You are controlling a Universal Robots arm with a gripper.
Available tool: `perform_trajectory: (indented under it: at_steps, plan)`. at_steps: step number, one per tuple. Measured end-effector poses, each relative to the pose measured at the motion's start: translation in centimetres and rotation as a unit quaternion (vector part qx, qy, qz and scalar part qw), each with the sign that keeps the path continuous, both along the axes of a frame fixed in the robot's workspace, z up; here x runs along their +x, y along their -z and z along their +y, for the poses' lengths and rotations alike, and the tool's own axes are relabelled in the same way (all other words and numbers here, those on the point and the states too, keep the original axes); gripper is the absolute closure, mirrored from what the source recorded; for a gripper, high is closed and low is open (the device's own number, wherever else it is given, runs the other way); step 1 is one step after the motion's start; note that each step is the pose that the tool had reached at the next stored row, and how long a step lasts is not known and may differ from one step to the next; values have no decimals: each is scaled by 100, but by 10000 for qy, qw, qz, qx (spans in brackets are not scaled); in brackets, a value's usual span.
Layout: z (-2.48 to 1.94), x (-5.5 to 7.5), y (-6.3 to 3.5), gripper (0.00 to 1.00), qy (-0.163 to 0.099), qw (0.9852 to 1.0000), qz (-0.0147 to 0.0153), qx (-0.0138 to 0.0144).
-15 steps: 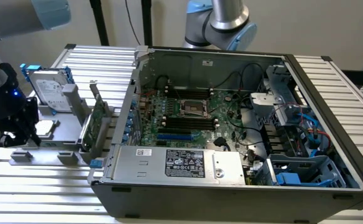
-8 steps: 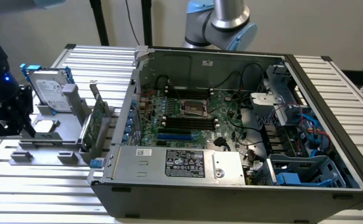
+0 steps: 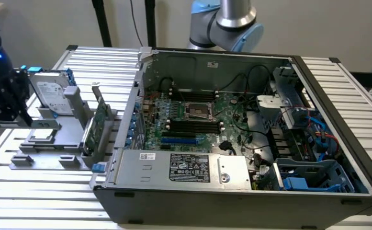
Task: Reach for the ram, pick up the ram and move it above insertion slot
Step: 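Pick up the ram and move it above insertion slot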
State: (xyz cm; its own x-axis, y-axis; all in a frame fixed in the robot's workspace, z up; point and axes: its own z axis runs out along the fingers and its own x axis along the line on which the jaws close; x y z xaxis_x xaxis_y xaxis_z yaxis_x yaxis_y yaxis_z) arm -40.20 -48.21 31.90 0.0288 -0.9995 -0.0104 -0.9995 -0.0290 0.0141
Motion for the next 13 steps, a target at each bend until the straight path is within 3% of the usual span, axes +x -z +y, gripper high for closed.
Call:
perform_trajectory:
  at_steps: [5, 13]
  plan:
    - [119, 6, -181, 87, -5, 10000, 2, -1]
    - [454, 7, -345, 87, -5, 10000, 14, -1]
